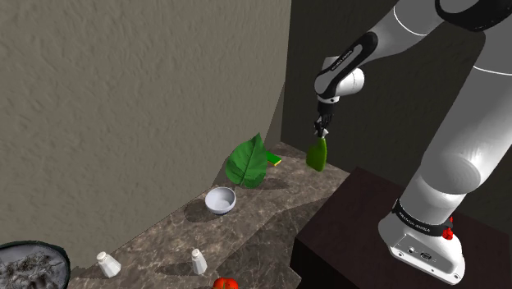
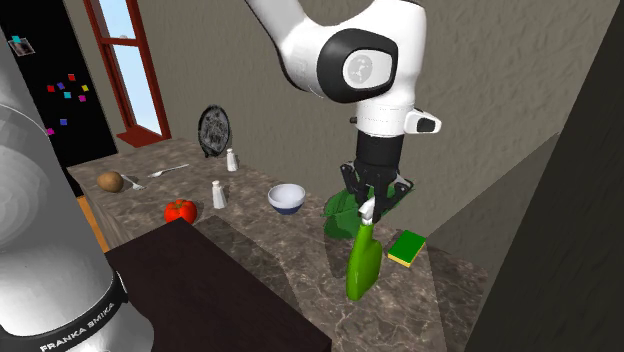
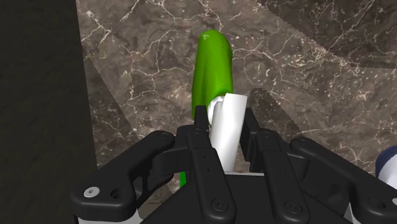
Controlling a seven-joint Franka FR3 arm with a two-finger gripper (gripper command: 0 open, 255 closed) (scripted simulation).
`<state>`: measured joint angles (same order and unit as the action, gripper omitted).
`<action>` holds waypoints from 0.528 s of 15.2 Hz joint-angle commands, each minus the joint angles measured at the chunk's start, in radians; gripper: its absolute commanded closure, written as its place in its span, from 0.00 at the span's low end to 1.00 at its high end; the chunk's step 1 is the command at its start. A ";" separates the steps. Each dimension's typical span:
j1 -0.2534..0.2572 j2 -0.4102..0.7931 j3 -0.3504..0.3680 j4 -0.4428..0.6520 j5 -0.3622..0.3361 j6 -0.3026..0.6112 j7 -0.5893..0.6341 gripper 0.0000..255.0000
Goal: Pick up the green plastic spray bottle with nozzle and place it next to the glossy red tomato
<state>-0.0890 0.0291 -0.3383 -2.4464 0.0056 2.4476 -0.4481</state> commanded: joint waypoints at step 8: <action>-0.001 -0.098 0.000 0.035 -0.045 -0.129 0.032 1.00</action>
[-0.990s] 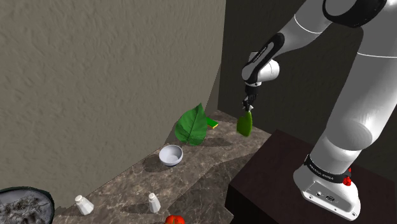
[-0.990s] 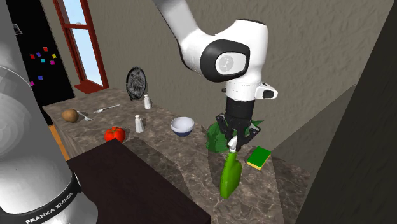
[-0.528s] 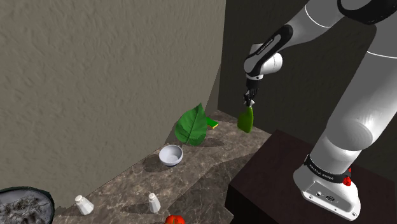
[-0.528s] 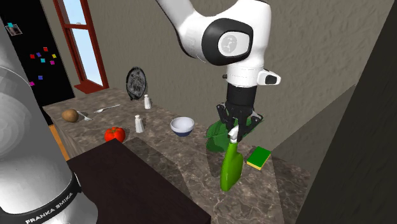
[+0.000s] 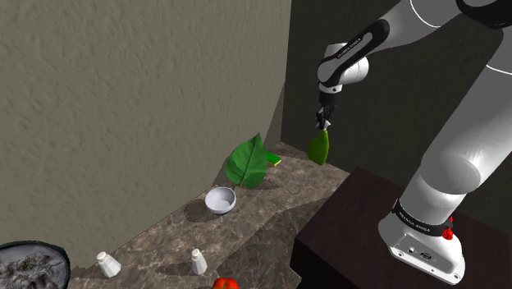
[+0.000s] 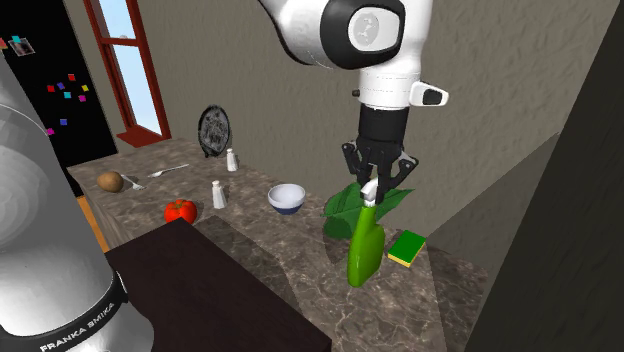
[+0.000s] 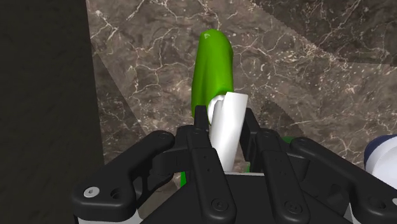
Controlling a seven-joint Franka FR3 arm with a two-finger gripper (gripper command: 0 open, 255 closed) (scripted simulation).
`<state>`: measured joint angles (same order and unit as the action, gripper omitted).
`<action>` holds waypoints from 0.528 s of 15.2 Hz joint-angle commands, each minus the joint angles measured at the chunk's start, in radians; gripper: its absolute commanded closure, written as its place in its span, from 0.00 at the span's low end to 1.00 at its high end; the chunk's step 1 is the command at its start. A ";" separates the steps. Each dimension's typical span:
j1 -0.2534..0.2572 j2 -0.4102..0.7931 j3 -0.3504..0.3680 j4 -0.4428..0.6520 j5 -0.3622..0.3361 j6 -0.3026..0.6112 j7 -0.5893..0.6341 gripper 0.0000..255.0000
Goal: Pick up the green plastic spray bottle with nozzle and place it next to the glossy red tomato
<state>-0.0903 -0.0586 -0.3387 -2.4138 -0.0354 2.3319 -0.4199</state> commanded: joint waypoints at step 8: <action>-0.002 -0.081 0.007 0.049 -0.028 -0.127 0.022 1.00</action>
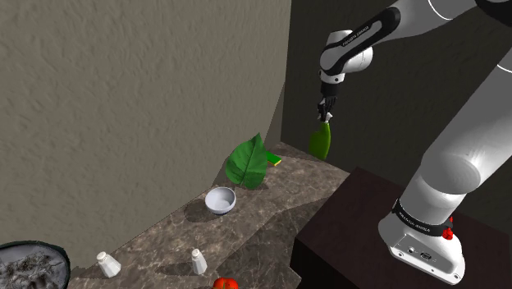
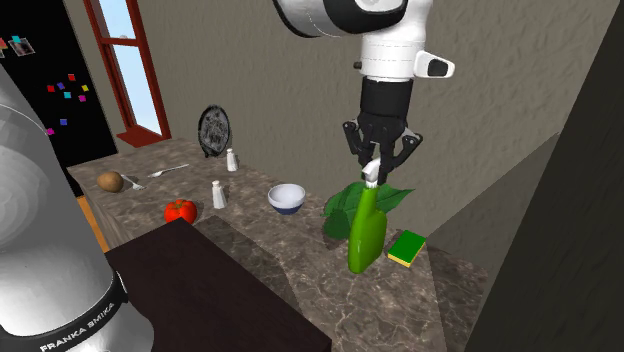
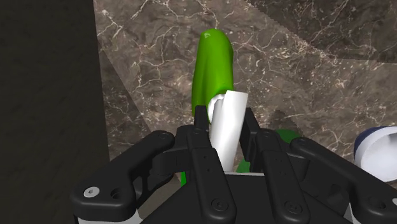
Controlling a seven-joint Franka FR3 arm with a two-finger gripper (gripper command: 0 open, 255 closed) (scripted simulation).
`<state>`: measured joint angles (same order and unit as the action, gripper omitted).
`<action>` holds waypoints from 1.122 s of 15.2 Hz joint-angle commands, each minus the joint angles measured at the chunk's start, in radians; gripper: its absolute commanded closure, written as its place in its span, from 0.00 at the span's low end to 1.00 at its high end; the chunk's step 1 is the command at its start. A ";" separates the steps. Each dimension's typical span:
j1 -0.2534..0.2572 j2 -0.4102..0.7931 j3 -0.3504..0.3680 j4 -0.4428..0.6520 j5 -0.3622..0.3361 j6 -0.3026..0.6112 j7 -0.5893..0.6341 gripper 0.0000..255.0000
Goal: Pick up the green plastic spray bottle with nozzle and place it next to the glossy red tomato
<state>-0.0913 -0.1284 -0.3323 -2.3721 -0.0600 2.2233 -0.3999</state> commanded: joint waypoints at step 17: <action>-0.001 -0.108 0.019 0.151 -0.024 -0.256 0.021 1.00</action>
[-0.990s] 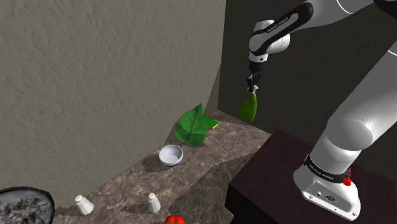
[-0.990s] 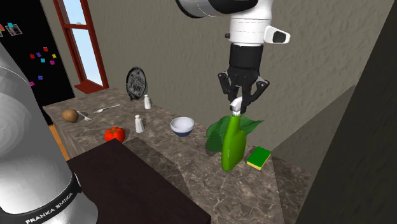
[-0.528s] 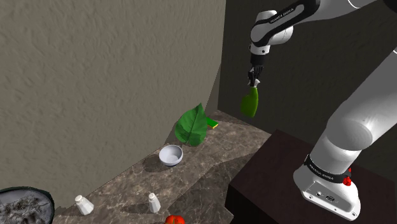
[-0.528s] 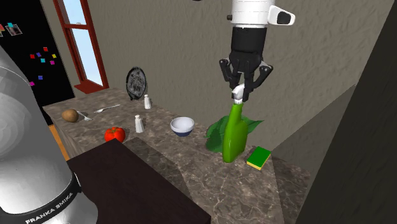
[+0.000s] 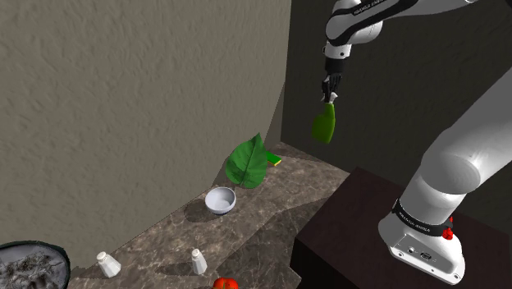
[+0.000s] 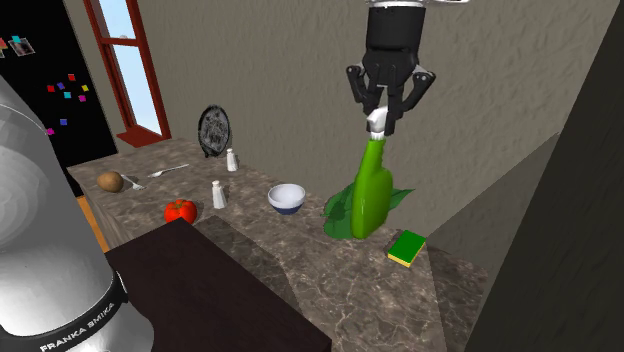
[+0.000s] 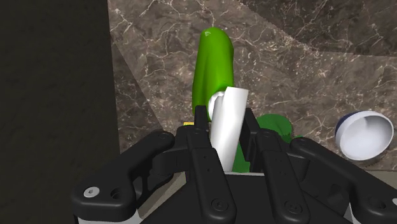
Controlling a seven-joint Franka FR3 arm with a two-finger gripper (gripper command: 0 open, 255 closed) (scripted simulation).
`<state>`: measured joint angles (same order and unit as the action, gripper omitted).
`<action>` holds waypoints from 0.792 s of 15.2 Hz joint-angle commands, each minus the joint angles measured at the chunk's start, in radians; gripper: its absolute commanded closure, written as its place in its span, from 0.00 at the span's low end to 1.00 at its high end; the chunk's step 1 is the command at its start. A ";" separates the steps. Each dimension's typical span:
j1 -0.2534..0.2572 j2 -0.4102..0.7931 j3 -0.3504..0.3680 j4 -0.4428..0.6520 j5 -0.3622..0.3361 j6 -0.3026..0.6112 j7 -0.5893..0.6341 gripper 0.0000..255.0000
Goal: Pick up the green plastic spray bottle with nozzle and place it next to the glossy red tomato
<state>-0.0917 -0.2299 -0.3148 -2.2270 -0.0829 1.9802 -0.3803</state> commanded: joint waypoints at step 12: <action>0.059 -0.069 0.106 0.018 0.018 -0.091 0.154 1.00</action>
<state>-0.0413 -0.2832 -0.2253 -2.1949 -0.0673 1.8898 -0.2529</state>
